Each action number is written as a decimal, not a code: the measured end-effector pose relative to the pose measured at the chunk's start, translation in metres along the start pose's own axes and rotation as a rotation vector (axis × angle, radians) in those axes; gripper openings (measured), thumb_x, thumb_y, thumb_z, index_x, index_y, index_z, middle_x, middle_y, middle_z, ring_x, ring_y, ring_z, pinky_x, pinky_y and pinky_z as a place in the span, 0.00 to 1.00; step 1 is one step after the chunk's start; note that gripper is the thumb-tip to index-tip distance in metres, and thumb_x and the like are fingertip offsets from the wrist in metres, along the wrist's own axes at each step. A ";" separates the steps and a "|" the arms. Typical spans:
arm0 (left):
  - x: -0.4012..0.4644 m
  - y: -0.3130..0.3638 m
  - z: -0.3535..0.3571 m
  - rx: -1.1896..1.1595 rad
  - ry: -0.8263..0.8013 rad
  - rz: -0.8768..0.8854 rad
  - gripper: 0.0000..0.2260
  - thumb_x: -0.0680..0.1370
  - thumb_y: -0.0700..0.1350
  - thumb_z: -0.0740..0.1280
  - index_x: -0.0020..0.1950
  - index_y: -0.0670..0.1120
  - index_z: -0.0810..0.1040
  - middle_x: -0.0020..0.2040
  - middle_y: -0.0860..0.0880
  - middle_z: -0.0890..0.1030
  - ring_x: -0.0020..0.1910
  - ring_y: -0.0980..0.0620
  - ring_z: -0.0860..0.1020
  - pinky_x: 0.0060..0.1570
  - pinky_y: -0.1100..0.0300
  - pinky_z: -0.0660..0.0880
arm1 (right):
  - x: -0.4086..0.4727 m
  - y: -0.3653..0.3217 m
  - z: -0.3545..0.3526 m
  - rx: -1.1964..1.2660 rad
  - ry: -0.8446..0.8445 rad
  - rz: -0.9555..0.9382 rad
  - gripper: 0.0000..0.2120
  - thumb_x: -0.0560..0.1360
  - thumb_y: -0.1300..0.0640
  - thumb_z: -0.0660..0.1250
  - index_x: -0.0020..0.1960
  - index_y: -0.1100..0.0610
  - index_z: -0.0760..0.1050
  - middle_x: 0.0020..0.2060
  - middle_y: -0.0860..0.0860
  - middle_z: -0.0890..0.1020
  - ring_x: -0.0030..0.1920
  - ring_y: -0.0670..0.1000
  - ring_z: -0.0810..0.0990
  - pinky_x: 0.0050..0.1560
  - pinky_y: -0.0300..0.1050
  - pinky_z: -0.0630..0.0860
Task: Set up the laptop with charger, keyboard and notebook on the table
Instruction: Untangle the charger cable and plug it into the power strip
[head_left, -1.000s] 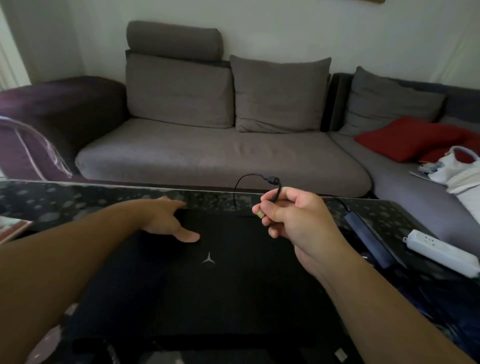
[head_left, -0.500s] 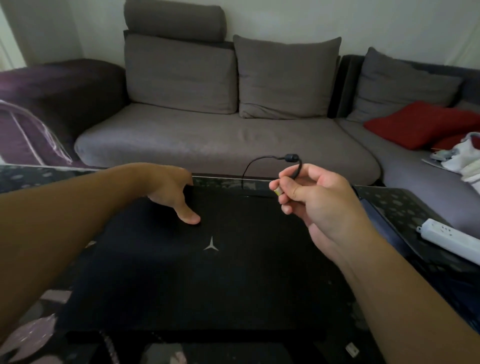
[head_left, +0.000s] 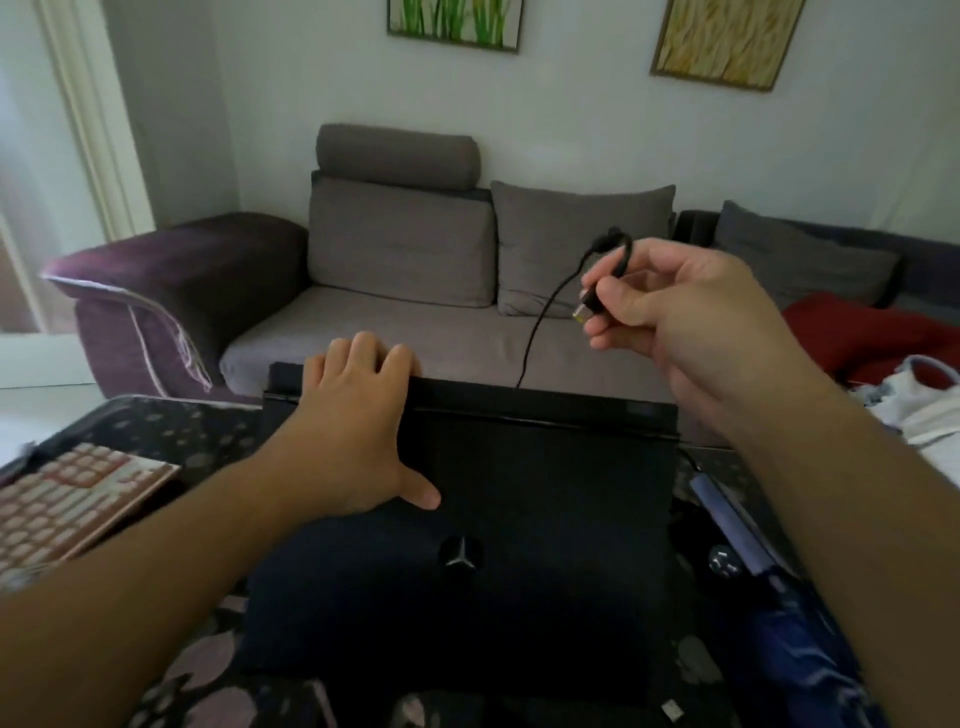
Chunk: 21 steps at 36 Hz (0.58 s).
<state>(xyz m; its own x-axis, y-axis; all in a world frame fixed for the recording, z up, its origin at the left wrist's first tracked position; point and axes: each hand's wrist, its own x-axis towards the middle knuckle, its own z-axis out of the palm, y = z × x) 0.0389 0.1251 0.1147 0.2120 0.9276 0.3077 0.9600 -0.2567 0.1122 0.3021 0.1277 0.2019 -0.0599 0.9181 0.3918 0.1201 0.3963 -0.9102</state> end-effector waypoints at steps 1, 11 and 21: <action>-0.009 0.003 -0.003 -0.007 0.032 0.002 0.46 0.54 0.73 0.78 0.64 0.60 0.61 0.58 0.56 0.58 0.64 0.52 0.60 0.71 0.50 0.61 | -0.003 -0.011 0.005 -0.009 -0.039 -0.020 0.08 0.81 0.70 0.67 0.49 0.62 0.83 0.41 0.60 0.85 0.37 0.53 0.85 0.40 0.42 0.84; -0.067 0.015 -0.031 -0.123 0.260 0.057 0.37 0.58 0.67 0.81 0.55 0.64 0.60 0.54 0.60 0.63 0.54 0.60 0.59 0.62 0.55 0.62 | -0.045 -0.036 0.059 -0.125 -0.235 -0.001 0.10 0.80 0.74 0.66 0.45 0.65 0.84 0.38 0.62 0.86 0.33 0.54 0.85 0.39 0.46 0.86; -0.079 0.010 -0.049 -0.193 0.260 0.041 0.25 0.61 0.65 0.80 0.53 0.60 0.77 0.50 0.61 0.73 0.52 0.57 0.71 0.56 0.55 0.70 | -0.060 -0.024 0.086 -0.302 -0.203 -0.043 0.08 0.76 0.67 0.74 0.44 0.57 0.87 0.32 0.49 0.86 0.32 0.41 0.83 0.31 0.27 0.71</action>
<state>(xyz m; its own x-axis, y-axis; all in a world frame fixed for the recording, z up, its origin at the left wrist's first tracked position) 0.0227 0.0359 0.1376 0.1716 0.8213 0.5441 0.8940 -0.3619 0.2643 0.2174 0.0629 0.1884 -0.2629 0.8925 0.3664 0.3987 0.4464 -0.8011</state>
